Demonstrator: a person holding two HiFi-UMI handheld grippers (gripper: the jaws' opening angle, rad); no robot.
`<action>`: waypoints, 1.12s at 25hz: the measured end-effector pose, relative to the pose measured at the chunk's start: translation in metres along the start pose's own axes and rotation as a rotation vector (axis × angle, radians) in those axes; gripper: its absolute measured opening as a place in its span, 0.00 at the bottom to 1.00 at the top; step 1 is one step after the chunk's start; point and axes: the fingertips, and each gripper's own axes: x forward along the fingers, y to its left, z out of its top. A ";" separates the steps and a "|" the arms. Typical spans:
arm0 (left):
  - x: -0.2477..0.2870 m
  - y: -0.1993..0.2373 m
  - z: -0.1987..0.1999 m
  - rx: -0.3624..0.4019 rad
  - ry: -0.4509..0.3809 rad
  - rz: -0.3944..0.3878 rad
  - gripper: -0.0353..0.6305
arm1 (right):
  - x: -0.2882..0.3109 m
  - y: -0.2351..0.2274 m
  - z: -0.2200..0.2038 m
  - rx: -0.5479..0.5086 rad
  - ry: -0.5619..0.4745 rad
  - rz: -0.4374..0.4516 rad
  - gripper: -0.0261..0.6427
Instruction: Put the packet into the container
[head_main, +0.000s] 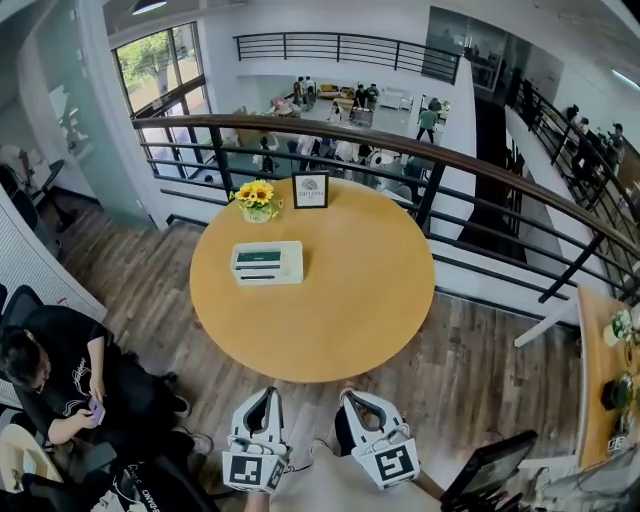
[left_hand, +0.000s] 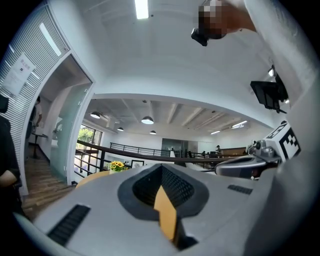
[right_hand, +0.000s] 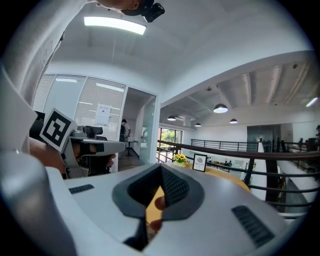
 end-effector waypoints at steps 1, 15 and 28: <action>0.000 -0.002 0.000 0.000 -0.004 -0.003 0.06 | -0.002 0.000 -0.001 -0.006 0.007 -0.001 0.04; -0.003 -0.011 0.001 0.010 -0.013 -0.035 0.06 | -0.011 0.002 -0.002 -0.023 0.003 -0.038 0.04; 0.002 -0.018 0.002 0.022 -0.012 -0.058 0.06 | -0.012 -0.002 -0.005 -0.012 0.005 -0.053 0.04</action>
